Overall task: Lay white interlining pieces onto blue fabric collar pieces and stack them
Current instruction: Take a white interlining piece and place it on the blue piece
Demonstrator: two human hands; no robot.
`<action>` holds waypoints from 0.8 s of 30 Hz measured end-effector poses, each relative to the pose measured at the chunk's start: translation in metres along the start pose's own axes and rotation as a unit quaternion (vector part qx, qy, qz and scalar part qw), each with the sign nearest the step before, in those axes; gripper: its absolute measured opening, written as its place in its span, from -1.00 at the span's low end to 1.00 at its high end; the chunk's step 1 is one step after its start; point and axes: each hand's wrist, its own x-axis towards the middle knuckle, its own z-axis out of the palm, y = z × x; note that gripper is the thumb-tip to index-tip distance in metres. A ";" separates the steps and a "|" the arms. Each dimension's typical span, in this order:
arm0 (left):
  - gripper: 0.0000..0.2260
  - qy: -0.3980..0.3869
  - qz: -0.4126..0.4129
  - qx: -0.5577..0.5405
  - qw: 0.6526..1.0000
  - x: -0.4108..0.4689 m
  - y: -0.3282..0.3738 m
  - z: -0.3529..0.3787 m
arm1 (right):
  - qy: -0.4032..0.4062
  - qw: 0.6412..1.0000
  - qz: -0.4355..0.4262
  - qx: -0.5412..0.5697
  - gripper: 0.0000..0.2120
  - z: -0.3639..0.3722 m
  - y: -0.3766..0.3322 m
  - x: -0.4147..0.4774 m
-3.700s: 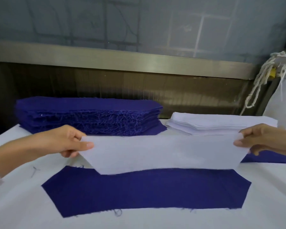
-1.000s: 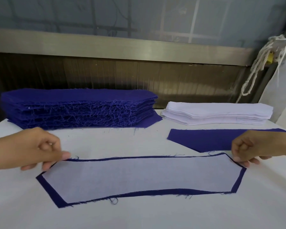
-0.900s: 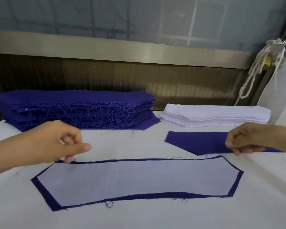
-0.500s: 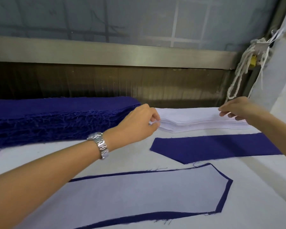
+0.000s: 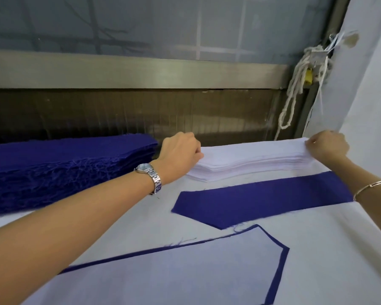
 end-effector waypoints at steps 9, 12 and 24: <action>-0.79 0.003 -0.059 -0.061 0.996 0.009 -0.003 0.005 | 0.011 1.000 -0.009 -0.001 -0.82 -0.001 0.000 0.003; -0.80 0.012 -0.077 -0.084 0.993 0.008 -0.005 0.008 | 0.014 0.999 -0.048 -0.011 -0.84 -0.004 0.000 0.003; -0.63 -0.024 -0.098 -0.104 0.989 0.014 -0.016 0.010 | -0.033 0.984 -0.067 0.164 -0.63 -0.009 0.019 0.009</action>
